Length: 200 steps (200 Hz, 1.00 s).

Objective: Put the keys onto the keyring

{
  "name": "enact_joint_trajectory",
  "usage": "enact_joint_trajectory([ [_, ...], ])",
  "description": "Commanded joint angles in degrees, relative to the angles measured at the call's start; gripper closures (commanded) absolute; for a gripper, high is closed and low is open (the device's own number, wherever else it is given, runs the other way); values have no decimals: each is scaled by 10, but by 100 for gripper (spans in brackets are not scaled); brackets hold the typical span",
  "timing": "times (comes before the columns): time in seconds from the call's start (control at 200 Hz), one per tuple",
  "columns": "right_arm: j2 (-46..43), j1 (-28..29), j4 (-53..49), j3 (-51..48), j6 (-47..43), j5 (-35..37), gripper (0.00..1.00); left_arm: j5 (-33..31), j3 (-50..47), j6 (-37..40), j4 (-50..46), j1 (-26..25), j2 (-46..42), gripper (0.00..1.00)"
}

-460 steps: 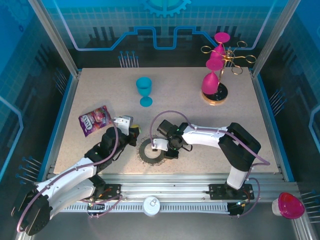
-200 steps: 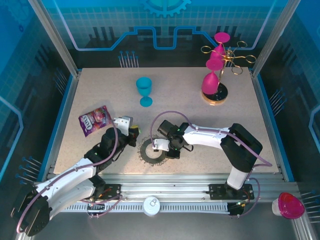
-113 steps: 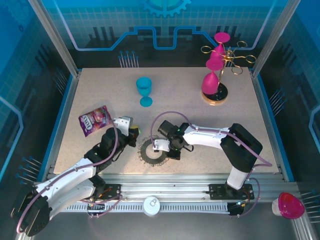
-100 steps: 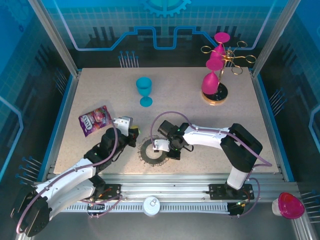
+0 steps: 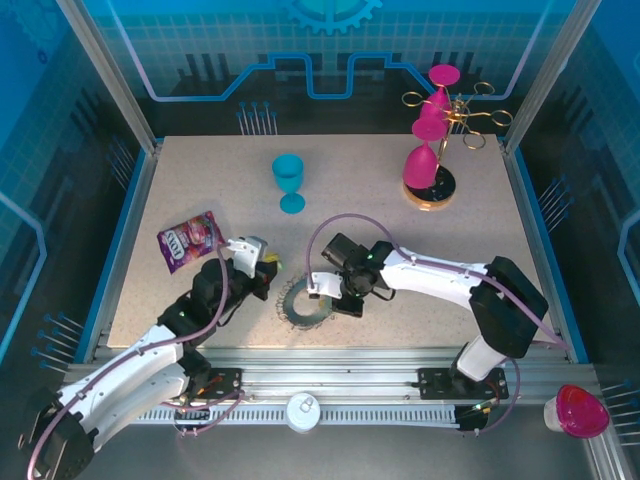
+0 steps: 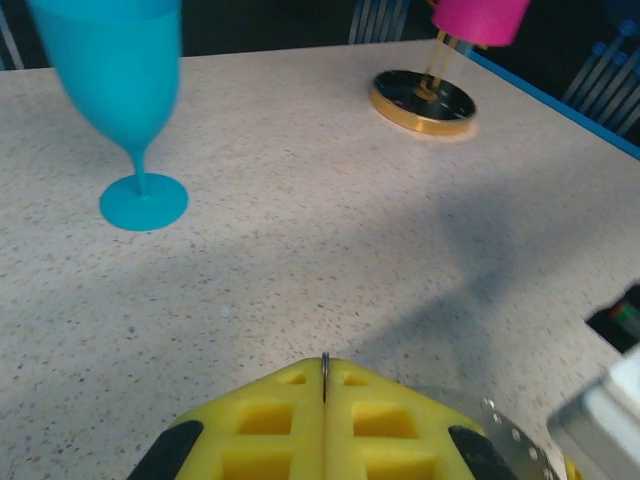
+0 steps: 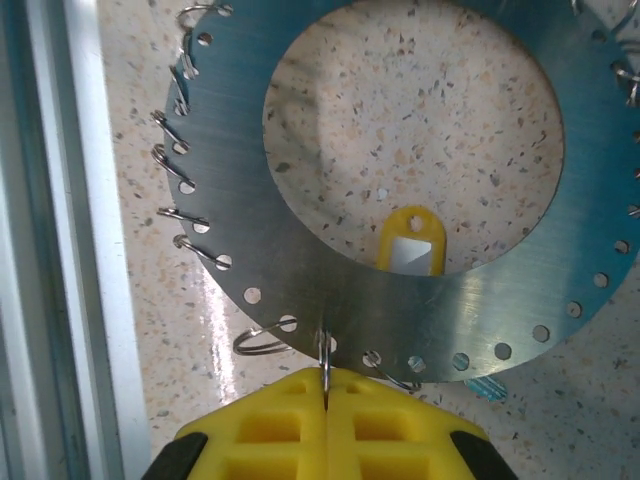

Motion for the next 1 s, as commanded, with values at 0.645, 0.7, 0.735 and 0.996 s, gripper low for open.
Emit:
enact_joint_trajectory([
  [0.645,-183,-9,49,-3,8,21,100,372,111,-22,-38,2,113,100],
  [0.7,-187,-6,58,-10,2,26,100,380,110,-40,-19,3,124,100],
  [0.735,-187,-4,60,-11,-1,27,100,385,107,-52,-5,2,128,100],
  [0.996,-180,11,77,-10,3,26,100,398,86,-107,60,2,163,100],
])
